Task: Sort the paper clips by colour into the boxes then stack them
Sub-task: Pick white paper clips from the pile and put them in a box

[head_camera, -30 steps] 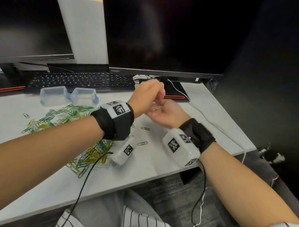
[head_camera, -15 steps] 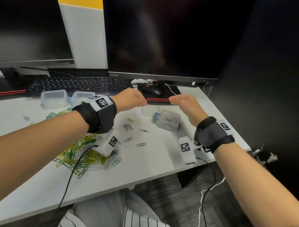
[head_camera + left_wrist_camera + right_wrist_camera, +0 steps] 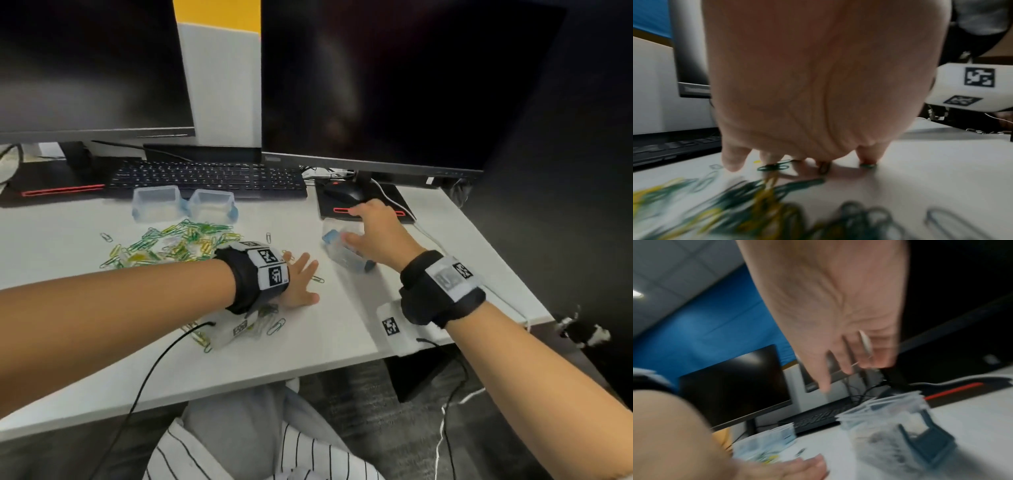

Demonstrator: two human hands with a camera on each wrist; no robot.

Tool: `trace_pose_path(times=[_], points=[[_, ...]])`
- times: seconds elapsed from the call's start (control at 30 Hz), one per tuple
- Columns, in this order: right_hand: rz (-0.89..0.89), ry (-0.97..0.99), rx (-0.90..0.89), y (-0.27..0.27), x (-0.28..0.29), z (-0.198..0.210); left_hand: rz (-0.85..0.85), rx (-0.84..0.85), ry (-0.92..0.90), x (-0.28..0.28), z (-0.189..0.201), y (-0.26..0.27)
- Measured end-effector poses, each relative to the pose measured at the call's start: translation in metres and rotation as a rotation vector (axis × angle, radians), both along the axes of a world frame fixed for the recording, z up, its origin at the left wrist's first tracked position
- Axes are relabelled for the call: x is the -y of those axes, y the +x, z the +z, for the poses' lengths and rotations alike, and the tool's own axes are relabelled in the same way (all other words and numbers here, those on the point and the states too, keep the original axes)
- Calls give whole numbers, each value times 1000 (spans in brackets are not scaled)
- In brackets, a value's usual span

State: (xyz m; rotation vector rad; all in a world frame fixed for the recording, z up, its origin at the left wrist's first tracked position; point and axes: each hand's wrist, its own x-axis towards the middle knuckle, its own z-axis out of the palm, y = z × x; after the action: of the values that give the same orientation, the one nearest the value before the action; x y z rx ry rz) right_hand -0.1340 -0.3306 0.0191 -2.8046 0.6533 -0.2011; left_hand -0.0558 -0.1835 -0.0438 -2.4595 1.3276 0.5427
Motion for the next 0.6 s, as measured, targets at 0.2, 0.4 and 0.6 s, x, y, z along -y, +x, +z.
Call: trace_pose_path(times=[0.2, 0.4, 0.6], points=[[269, 144, -469, -2, -55, -2, -108, -47, 37, -32, 54, 20], [417, 46, -579, 28, -92, -23, 290, -102, 115, -113, 109, 41], [488, 90, -521, 56, -123, -32, 446, -257, 38, -147, 55, 40]])
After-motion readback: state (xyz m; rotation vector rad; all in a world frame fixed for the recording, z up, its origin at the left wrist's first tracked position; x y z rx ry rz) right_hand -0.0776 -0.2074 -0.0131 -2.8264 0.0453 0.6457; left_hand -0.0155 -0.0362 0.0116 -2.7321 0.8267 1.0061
